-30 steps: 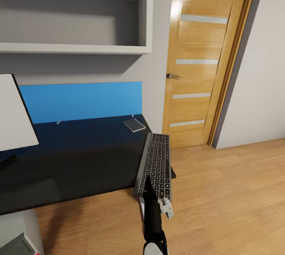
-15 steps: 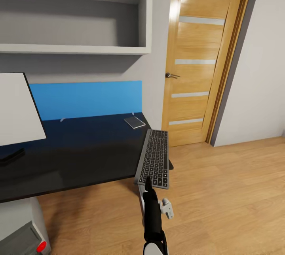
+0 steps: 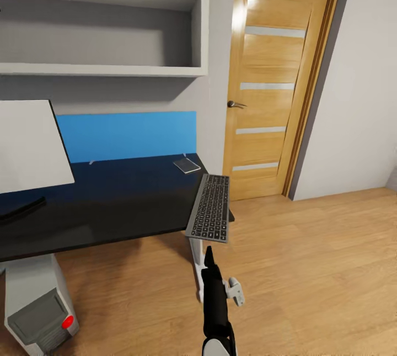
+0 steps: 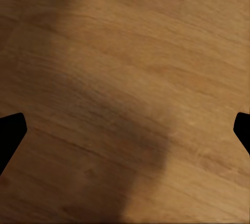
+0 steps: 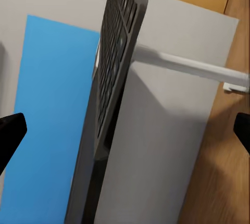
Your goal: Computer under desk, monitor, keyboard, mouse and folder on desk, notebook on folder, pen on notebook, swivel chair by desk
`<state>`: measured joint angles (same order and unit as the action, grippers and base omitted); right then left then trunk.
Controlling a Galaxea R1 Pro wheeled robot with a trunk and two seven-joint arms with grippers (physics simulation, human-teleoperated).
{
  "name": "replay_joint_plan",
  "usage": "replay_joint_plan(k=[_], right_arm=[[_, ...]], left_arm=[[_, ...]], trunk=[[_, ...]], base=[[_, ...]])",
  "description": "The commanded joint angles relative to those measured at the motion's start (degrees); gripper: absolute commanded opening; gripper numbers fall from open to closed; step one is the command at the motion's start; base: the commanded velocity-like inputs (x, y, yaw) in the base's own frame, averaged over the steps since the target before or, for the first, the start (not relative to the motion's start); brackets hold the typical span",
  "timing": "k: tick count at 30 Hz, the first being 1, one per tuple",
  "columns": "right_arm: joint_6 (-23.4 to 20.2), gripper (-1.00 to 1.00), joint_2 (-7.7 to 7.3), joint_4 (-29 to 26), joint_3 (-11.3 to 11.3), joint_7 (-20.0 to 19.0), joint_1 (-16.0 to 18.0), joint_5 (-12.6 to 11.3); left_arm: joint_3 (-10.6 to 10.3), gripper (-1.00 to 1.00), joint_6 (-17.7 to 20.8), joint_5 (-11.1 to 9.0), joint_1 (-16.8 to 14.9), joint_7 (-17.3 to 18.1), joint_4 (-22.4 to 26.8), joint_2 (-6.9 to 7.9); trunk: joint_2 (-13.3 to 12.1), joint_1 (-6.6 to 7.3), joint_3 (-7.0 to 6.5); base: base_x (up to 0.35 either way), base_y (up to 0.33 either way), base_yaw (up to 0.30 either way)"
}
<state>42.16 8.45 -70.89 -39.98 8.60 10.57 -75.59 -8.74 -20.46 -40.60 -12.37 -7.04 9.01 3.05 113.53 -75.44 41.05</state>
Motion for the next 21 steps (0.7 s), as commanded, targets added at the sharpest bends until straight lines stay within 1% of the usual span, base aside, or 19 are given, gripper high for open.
replay_joint_plan(k=[1,3,8,9,12,14,15,17,18,21], right_arm=[[0.3,1.0,-0.07,0.0,0.1,0.4,0.1,0.1],[0.3,1.0,-0.14,0.0,0.6,0.4,0.1,0.2],[0.3,1.0,-0.73,-0.2,2.8,0.4,0.1,0.2],[0.3,1.0,-1.27,-0.3,3.5,0.4,0.1,0.2],[0.3,1.0,-2.41,-0.5,4.6,0.4,0.1,0.1],[0.3,1.0,-3.31,-0.5,5.3,0.4,0.1,0.1],[0.3,1.0,-4.25,-0.5,6.0,0.4,0.0,0.1],[0.3,1.0,-5.28,-0.3,6.8,0.4,0.1,0.1],[0.3,1.0,-6.42,-0.2,7.5,0.4,0.1,0.1],[0.3,1.0,-8.66,0.2,8.4,0.4,0.1,0.1]], left_arm=[[-0.5,1.0,-0.1,-0.1,0.0,-0.4,0.0,0.02],[-0.5,1.0,-0.1,-0.2,0.0,-0.4,0.0,0.02],[-0.5,1.0,-0.1,-0.2,0.0,-0.5,0.0,0.09],[-0.5,1.0,-0.1,-0.2,0.0,-0.6,0.0,0.1],[-0.5,1.0,-0.1,-0.2,0.0,-0.6,0.0,0.11],[-0.5,1.0,-0.1,-0.2,0.0,-0.6,0.0,0.11],[-0.5,1.0,-0.1,-0.2,0.0,-0.6,0.0,0.11],[-0.5,1.0,-0.1,-0.2,0.0,-0.6,0.0,0.09],[-0.5,1.0,-0.1,-0.2,0.0,-0.6,0.0,0.07],[-0.5,1.0,-0.1,-0.2,0.0,-0.6,0.0,0.05]], trunk=[[0.0,0.02,0.06],[0.0,0.02,0.06],[0.0,0.02,0.06],[0.0,0.02,0.06],[0.0,0.02,0.06],[0.0,0.02,0.06],[0.0,0.02,0.06],[0.0,0.02,0.06],[0.0,0.02,0.06],[0.0,0.02,0.06]], base=[[-0.098,-0.034,0.0],[-0.071,-0.025,0.0],[-0.027,-0.009,0.0],[-0.011,-0.004,0.0],[-0.007,-0.002,0.0],[-0.004,-0.001,0.0],[-0.002,-0.001,0.0],[-0.002,-0.001,0.0],[0.0,0.0,0.0],[0.0,0.0,0.0]])
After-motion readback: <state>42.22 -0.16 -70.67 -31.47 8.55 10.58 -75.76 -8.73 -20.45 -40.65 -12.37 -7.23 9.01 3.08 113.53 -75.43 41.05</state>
